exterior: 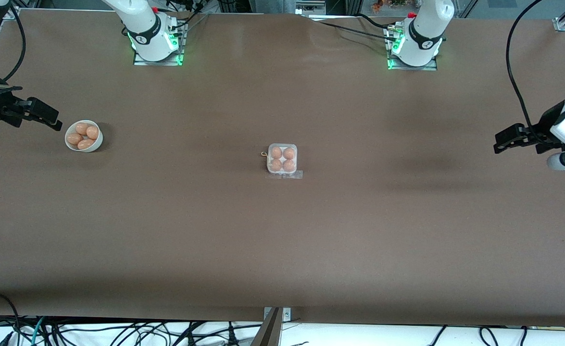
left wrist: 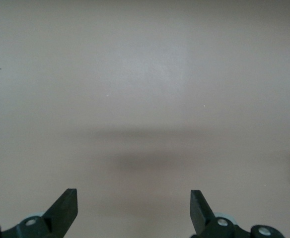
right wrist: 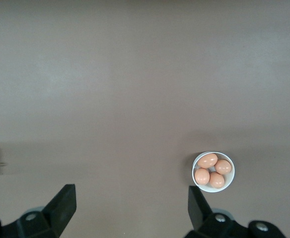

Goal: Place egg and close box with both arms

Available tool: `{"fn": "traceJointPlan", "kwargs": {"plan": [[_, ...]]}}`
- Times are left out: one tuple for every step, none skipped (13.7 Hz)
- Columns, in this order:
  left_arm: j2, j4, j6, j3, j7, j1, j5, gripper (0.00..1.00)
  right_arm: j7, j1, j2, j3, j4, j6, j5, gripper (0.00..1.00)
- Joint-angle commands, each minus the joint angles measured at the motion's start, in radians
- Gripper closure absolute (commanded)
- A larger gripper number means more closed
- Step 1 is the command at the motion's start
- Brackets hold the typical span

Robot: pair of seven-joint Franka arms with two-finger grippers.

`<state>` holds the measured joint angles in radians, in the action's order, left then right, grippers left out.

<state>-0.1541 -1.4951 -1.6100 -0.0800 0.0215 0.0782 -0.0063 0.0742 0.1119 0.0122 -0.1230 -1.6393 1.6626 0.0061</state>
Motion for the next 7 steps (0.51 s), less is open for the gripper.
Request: {"fn": "traceJointPlan", "kwargs": {"plan": [[0.048,-0.056,-0.024,0.022,-0.011,-0.014,-0.015,0.00,0.012,-0.001,-0.006,0.002,0.006,-0.012,0.014,0.00],[0.054,-0.056,-0.022,0.023,-0.014,-0.014,-0.015,0.00,0.012,-0.001,-0.006,0.002,0.006,-0.012,0.014,0.00],[0.056,-0.054,-0.022,0.025,-0.014,-0.012,-0.015,0.00,0.012,-0.001,-0.006,0.002,0.006,-0.012,0.014,0.00],[0.056,-0.054,-0.022,0.025,-0.017,-0.012,-0.015,0.00,0.012,-0.001,-0.006,0.002,0.006,-0.012,0.014,0.00],[0.057,-0.056,-0.021,0.026,-0.018,-0.014,-0.015,0.00,0.012,-0.001,-0.006,0.002,0.006,-0.012,0.014,0.00],[0.057,-0.056,-0.019,0.026,-0.020,-0.014,-0.015,0.00,0.012,-0.001,-0.006,0.002,0.006,-0.012,0.014,0.00],[0.059,-0.056,-0.019,0.026,-0.022,-0.014,-0.015,0.00,0.010,-0.001,-0.006,0.002,0.006,-0.012,0.014,0.00]]}}
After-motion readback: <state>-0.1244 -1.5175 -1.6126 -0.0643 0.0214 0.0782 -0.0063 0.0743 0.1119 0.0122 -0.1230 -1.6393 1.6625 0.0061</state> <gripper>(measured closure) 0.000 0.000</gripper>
